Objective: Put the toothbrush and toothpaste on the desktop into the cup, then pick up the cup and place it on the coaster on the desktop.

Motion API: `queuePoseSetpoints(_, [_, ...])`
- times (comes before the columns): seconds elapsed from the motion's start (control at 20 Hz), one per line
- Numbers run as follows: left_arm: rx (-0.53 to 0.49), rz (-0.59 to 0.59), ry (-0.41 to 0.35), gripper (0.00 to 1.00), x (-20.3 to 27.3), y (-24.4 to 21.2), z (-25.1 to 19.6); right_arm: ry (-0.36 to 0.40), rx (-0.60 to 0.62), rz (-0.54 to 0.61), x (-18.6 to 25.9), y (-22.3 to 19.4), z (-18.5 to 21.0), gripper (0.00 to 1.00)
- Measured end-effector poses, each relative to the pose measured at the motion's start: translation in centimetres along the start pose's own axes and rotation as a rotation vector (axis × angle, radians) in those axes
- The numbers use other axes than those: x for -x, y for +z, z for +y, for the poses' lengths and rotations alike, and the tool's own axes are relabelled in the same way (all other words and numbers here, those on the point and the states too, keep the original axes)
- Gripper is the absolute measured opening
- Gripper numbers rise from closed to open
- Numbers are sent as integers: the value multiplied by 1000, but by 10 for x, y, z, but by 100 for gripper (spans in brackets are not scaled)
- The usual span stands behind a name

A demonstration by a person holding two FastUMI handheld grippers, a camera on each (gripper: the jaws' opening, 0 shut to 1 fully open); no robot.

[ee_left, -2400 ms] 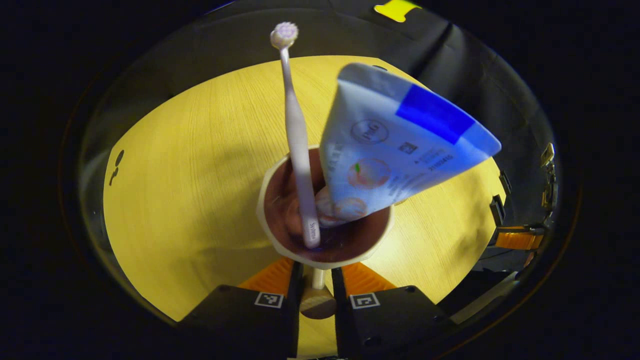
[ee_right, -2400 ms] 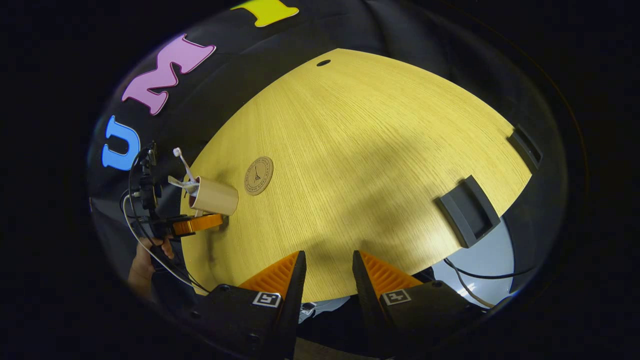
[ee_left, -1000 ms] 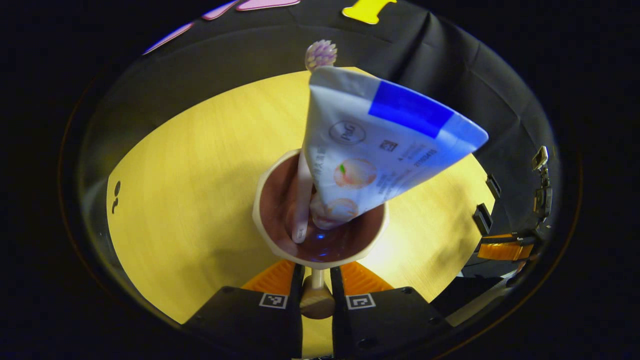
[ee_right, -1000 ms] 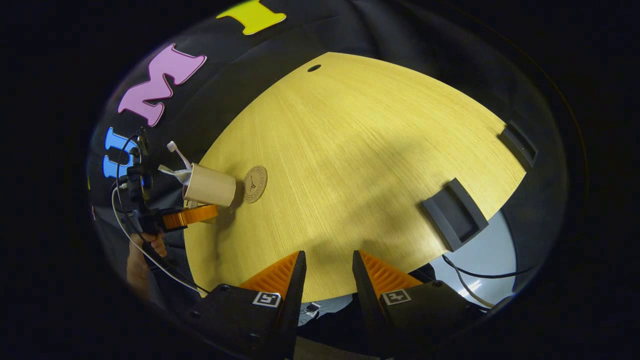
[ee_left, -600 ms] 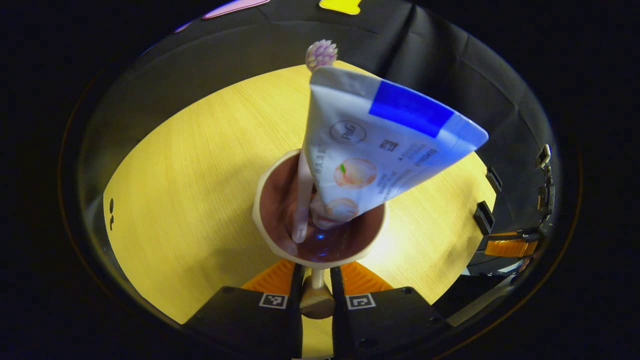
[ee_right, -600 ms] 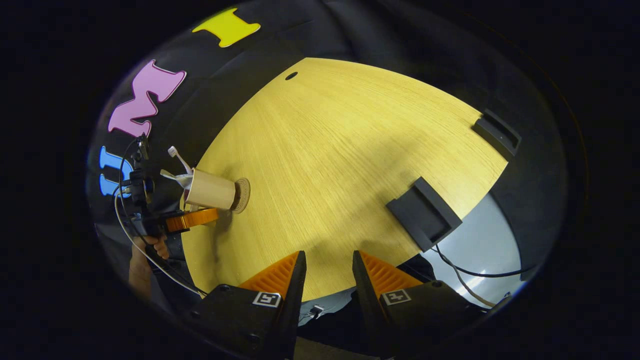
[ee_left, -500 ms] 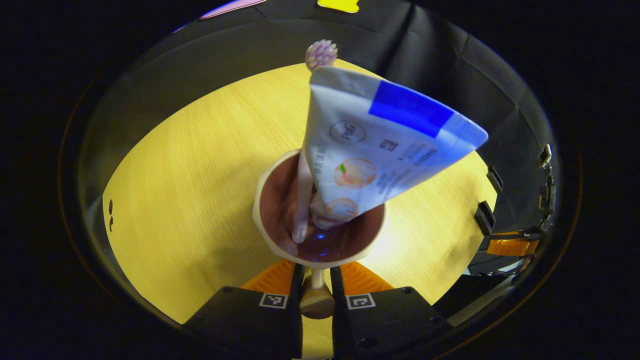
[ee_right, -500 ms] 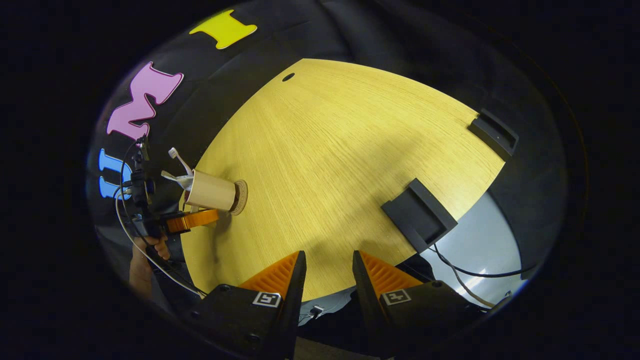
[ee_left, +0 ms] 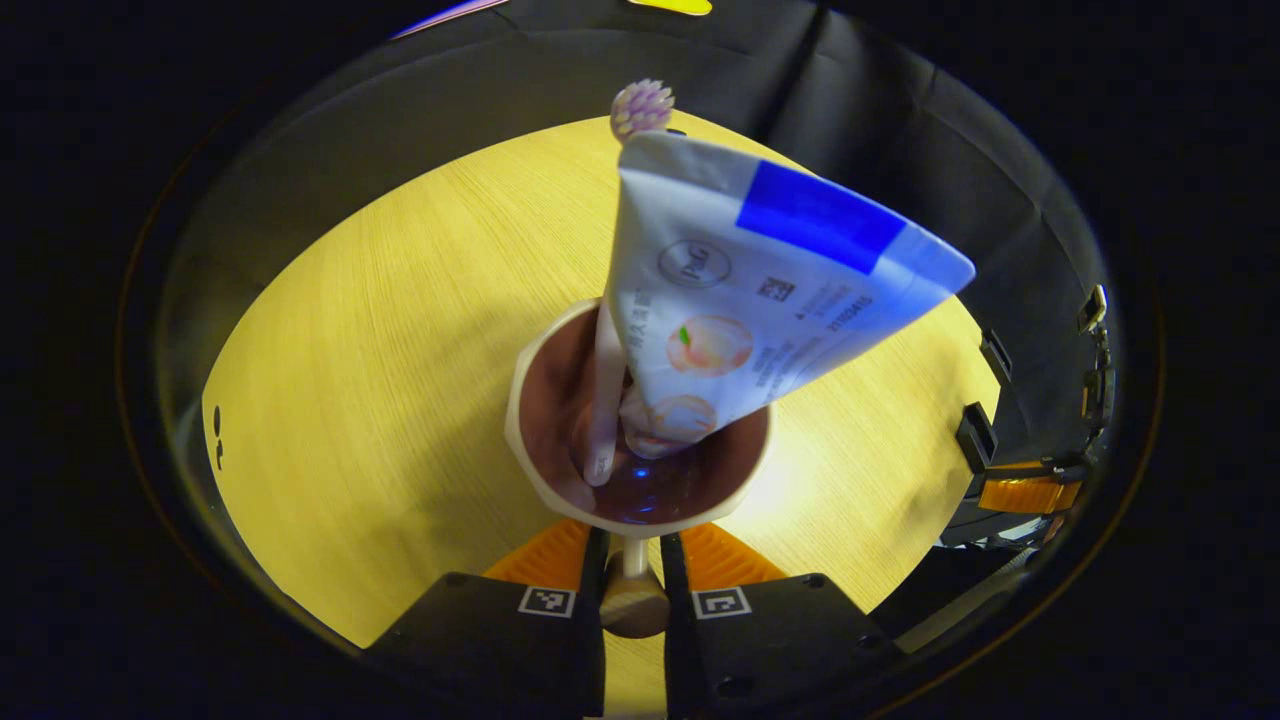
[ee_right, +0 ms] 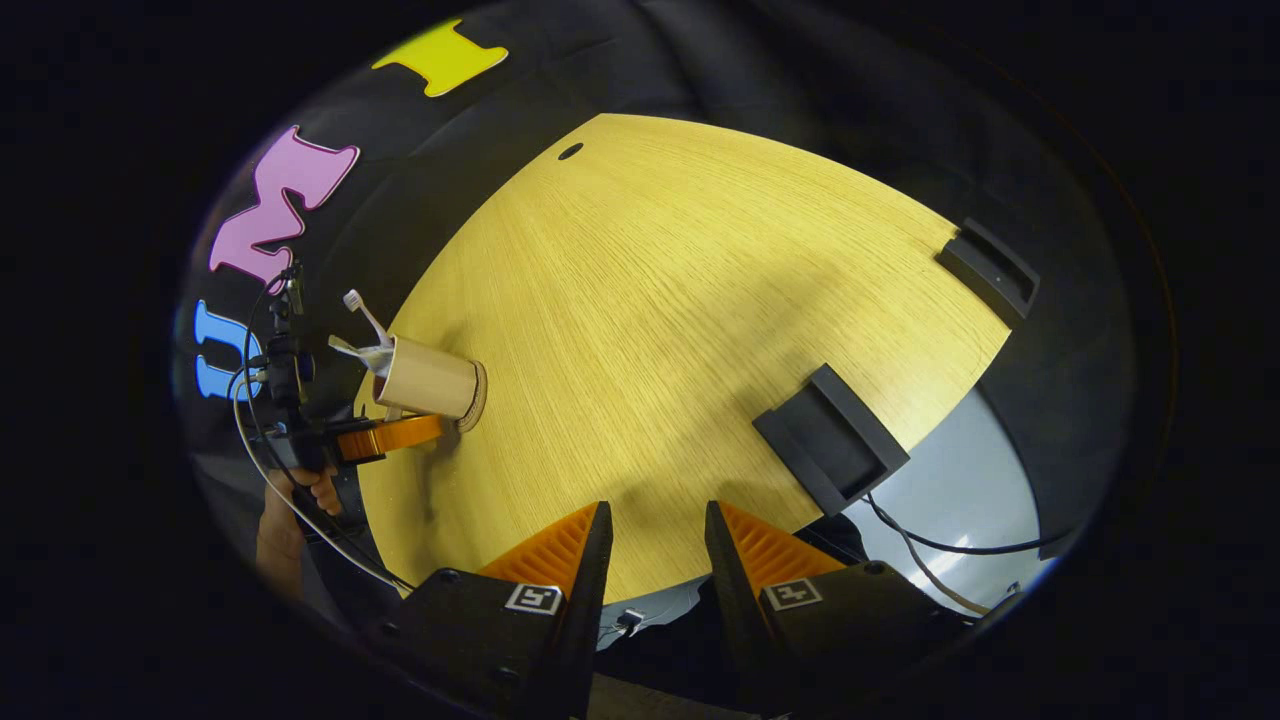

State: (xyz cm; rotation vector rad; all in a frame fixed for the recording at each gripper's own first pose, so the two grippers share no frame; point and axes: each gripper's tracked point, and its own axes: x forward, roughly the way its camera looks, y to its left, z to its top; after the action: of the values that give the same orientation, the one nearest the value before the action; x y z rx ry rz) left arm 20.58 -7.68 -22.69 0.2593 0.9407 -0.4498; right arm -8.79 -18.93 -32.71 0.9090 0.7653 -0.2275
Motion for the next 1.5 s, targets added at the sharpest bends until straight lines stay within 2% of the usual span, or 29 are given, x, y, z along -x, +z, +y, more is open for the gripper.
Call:
queuePoseSetpoints(0.3, [-8,9,17,29,-1,-1,1,-2,-13,1,-3,3,-4,58])
queuePoseSetpoints(0.5, [3,5,19,35,-5,2,5,0,-10,0,-5,4,-2,58])
queuePoseSetpoints(0.6, [5,8,25,52,-1,1,4,2,-6,1,-6,3,0,58])
queuePoseSetpoints(0.65, [8,8,25,70,-1,1,6,2,-4,1,-7,4,0,58])
queuePoseSetpoints(0.95, [25,-15,42,86,21,-6,15,-2,5,-5,-9,4,6,58])
queuePoseSetpoints(1.15, [41,-49,56,89,57,-17,24,21,48,1,-16,3,29,58])
queuePoseSetpoints(1.5, [149,-190,76,89,136,-45,37,106,213,38,-39,-8,104,58])
